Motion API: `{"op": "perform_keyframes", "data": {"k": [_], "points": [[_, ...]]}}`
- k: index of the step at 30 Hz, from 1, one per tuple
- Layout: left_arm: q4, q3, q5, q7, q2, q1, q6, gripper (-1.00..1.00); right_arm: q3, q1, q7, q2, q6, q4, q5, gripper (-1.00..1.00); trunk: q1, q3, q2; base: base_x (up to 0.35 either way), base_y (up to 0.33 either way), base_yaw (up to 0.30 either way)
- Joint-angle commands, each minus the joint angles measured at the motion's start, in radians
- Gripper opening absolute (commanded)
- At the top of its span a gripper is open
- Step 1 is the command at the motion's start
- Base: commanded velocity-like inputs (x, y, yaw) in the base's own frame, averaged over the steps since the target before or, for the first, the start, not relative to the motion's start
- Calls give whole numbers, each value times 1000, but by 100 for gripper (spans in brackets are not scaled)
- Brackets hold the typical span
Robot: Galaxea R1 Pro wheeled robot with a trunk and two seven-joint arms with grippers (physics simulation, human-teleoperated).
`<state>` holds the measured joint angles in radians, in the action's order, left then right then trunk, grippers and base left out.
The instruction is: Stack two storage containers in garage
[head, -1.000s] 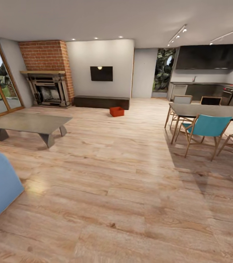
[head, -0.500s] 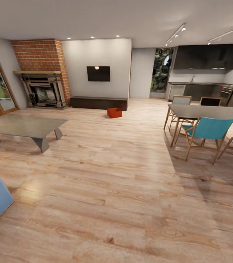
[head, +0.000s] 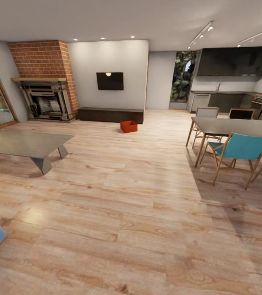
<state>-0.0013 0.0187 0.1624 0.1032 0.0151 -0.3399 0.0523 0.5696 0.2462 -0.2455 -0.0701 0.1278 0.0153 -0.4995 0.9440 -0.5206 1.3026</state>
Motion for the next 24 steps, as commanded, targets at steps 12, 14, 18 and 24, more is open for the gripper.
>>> {"op": "perform_keyframes", "data": {"k": [12,14,18,24], "points": [[0,1,3,3,0,-1,3,100,6,1,-1,-1,5,2,-10,100,1,-9,0,321,0,0],[0,1,3,3,1,-1,3,100,6,1,-1,-1,5,2,-10,100,1,-9,0,321,0,0],[0,1,3,3,1,-1,3,100,6,1,-1,-1,5,2,-10,100,1,-9,0,321,0,0],[0,1,3,3,2,-1,2,100,4,1,-1,-1,5,2,-10,100,1,-8,0,321,0,0]]}}
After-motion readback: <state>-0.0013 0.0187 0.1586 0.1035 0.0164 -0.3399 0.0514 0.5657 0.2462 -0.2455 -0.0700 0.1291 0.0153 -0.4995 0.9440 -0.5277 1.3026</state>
